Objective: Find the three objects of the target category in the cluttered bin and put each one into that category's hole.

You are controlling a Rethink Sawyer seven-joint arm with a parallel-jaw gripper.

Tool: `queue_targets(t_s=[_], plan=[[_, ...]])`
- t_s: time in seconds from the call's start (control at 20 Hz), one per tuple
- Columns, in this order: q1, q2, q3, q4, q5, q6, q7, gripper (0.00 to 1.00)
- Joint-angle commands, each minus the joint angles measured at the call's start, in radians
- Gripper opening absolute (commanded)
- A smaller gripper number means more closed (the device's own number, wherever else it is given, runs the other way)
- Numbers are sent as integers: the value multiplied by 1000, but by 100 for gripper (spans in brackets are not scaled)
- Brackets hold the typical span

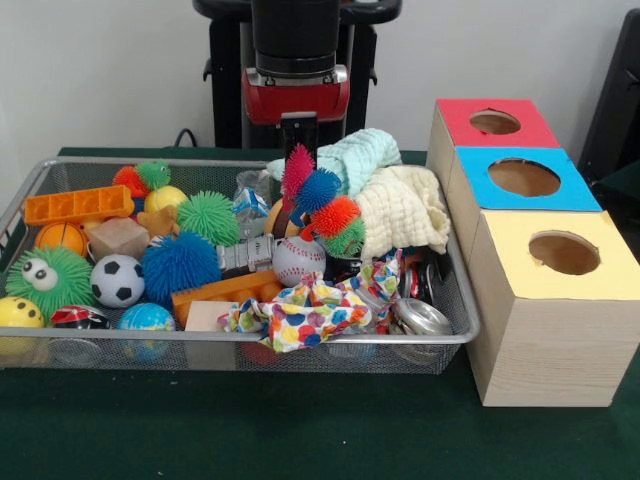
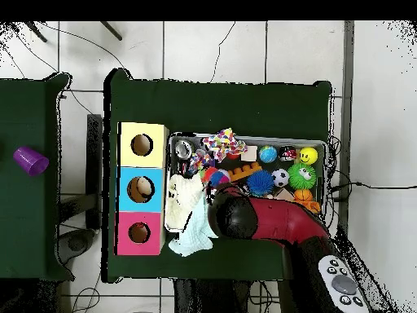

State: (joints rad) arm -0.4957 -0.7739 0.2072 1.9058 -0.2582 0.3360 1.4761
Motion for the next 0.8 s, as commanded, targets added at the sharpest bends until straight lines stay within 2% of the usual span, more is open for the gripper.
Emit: queue_targets(t_s=[0.05, 0.25, 0.5, 0.8], plan=[[16, -33, -15, 40, 53, 13, 196, 0], [-5, -76, 1, 63, 77, 47, 180, 0], [-29, -193, 10, 72, 129, 161, 133, 0], [-59, -227, 22, 48, 165, 214, 89, 0]])
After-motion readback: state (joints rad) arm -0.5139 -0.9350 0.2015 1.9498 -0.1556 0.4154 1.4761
